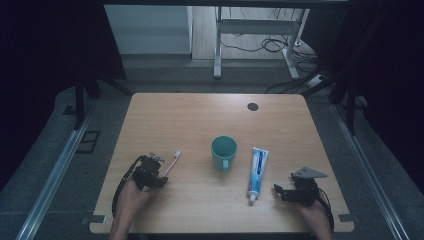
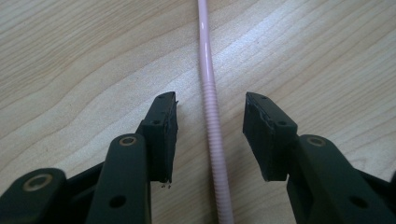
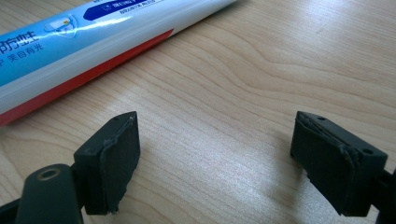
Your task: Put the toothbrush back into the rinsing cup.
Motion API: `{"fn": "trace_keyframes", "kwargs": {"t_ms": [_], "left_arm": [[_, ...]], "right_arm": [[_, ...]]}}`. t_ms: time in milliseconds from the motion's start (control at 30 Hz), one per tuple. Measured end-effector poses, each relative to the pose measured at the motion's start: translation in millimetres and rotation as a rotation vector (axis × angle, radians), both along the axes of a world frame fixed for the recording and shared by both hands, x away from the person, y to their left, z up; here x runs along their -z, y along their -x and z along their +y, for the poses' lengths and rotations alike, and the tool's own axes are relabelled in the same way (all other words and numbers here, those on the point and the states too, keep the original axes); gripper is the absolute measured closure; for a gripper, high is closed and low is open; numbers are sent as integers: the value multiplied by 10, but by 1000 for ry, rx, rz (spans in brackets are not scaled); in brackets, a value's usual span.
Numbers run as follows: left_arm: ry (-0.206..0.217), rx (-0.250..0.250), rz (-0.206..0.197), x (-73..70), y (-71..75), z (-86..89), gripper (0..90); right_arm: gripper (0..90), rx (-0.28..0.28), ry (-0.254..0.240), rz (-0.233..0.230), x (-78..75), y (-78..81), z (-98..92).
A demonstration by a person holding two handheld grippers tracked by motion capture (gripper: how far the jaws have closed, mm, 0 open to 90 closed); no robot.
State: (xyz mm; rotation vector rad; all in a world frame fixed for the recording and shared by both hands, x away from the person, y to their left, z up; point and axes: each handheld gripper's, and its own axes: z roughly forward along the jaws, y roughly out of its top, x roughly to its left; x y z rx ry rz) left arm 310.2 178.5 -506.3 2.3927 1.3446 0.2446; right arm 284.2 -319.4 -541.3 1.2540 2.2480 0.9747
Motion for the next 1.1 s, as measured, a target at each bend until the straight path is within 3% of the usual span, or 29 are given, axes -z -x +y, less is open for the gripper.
{"fn": "trace_keyframes", "kwargs": {"t_ms": [133, 767, 1100], "left_arm": [[-12, 3, 43, -14, -98, -16, 547], [-84, 19, 167, -68, -430, -190, 577], [-124, 17, 234, -96, -581, -295, 649]], "right_arm": [[155, 0, 0, 0, 0, 0, 0], [155, 0, -1, 1, 0, 0, 0], [155, 0, -1, 0, 0, 0, -1]]}}
